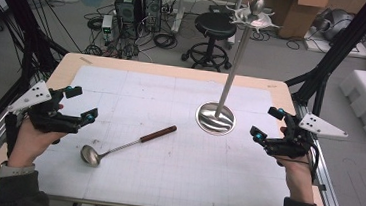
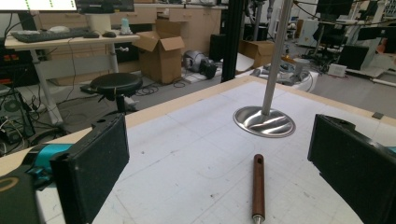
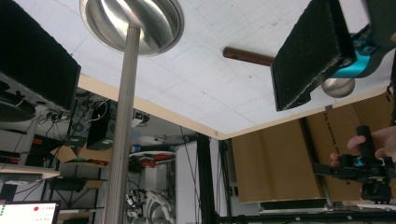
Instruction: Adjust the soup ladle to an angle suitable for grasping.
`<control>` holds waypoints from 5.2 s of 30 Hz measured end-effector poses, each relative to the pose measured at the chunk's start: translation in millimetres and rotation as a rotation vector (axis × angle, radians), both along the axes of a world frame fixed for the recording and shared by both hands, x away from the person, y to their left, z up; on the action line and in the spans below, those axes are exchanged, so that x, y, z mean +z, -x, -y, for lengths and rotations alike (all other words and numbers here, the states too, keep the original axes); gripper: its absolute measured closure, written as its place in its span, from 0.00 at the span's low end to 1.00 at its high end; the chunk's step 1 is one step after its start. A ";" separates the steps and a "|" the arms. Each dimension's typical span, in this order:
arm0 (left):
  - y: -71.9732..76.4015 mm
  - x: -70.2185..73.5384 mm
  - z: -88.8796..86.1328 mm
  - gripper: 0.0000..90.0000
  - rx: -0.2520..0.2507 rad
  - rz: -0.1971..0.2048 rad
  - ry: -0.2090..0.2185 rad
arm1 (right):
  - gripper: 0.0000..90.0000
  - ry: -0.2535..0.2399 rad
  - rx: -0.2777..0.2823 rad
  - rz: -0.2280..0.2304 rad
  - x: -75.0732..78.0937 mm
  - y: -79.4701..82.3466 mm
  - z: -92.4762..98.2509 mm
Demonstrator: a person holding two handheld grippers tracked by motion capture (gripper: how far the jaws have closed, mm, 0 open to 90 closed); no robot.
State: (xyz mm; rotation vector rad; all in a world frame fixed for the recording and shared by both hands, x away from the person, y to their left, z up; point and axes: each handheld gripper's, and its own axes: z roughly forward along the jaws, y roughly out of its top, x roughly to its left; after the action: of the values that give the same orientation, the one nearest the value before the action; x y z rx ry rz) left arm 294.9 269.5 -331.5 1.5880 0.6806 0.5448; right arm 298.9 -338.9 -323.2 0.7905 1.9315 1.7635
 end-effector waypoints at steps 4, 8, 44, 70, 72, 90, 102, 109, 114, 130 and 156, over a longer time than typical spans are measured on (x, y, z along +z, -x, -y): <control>0.2 0.0 3.8 0.07 -0.022 0.003 -0.003 | 0.00 0.003 0.011 -0.014 -2.0 -1.3 -0.5; 0.0 0.3 6.6 0.07 -0.024 0.014 0.000 | 0.00 0.008 0.020 -0.015 -2.3 -1.7 -0.9; -6.2 -8.9 45.3 1.00 -0.115 -0.039 -0.091 | 0.00 0.018 0.072 -0.012 -8.2 -7.9 -7.1; -62.4 -35.3 99.9 1.00 -0.150 -0.130 -0.180 | 0.00 0.015 0.067 -0.007 -6.4 -2.6 -2.6; -67.9 -38.0 99.2 1.00 -0.155 -0.144 -0.176 | 0.00 0.017 0.069 -0.006 -6.4 -2.0 -2.3; -104.7 -56.4 142.0 1.00 -0.180 -0.240 -0.341 | 0.00 -0.002 0.062 0.000 -5.4 -0.5 2.8; -125.2 -79.8 158.9 1.00 -0.199 -0.325 -0.362 | 0.00 0.004 0.057 0.007 -5.2 0.3 3.4; -128.5 -92.3 165.2 1.00 -0.215 -0.370 -0.390 | 0.00 -0.002 0.056 0.007 -4.9 0.6 3.6; -129.3 -98.3 168.1 1.00 -0.222 -0.393 -0.409 | 0.00 -0.004 0.059 0.010 -5.0 0.5 2.4; -125.2 -110.8 179.7 1.00 -0.263 -0.416 -0.469 | 0.00 -0.005 0.054 0.010 -4.9 0.5 3.6; -110.6 -108.5 187.4 1.00 -0.334 -0.403 -0.520 | 0.00 0.025 -0.015 -0.005 -9.6 -3.1 4.9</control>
State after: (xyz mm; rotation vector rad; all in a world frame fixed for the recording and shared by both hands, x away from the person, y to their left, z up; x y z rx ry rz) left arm 405.5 82.1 -440.0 2.2850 0.5726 0.1513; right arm 301.9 -343.8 -332.9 0.7996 1.9423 1.7274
